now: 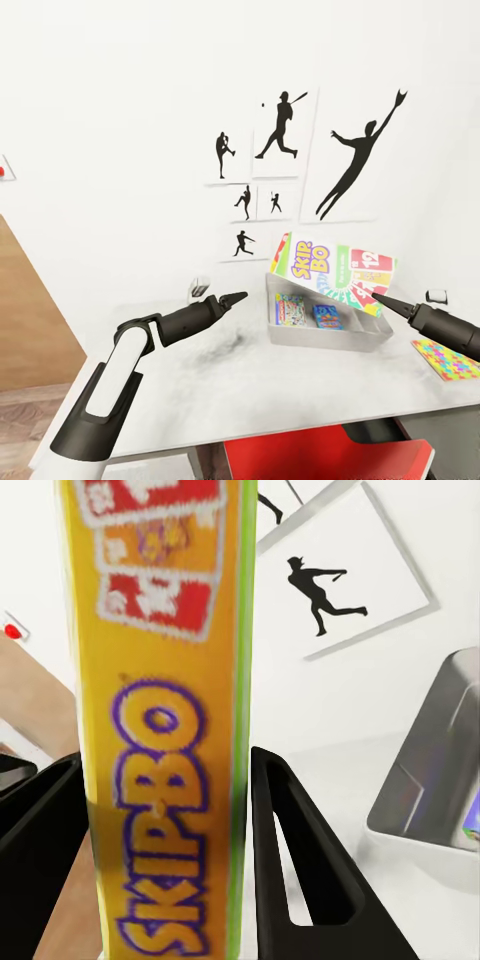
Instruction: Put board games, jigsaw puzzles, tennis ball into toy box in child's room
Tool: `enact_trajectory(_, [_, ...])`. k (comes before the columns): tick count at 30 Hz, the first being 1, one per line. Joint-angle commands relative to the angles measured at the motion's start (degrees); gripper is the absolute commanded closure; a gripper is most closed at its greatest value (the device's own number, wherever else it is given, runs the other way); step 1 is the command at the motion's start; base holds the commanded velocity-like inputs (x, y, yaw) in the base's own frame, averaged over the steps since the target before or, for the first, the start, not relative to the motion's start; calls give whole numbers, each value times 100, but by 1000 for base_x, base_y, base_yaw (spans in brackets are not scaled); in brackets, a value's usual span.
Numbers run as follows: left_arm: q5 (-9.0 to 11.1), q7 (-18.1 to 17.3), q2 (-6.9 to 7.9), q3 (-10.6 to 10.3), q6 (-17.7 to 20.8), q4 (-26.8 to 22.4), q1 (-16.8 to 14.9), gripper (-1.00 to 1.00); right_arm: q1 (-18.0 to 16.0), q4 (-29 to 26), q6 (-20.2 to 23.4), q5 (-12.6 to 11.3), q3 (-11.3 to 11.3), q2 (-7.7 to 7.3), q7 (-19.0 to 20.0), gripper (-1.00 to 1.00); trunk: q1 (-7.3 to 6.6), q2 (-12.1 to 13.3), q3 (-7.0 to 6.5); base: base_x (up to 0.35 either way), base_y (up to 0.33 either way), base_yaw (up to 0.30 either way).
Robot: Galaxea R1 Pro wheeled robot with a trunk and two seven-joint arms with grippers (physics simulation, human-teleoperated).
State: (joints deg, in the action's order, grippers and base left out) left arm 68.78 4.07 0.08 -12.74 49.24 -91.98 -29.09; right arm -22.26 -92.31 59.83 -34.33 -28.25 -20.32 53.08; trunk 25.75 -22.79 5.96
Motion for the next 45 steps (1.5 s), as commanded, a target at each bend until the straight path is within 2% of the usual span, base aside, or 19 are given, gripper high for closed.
enact_trajectory(1, [48, 42, 1, -1, 15, -4, -5, -100, -7, -1, 17, 23, -5, -2, 35, 100, 3, -13, 13, -29, -11, 0])
enact_trajectory(9, [48, 48, 1, -12, 15, -4, -6, -100, -7, 1, 17, 23, -5, -7, 36, 100, 3, -13, 13, -14, -34, 37])
enact_trajectory(22, [47, 50, 1, -4, 15, -4, -5, -100, -8, 2, 17, 23, 7, -2, 41, 100, 3, -13, 13, 35, -177, 134])
enact_trajectory(45, [44, 59, 0, -15, 15, -4, -9, -100, -6, 2, 17, 23, 7, -5, 44, 100, 3, -13, 13, 6, -39, 11])
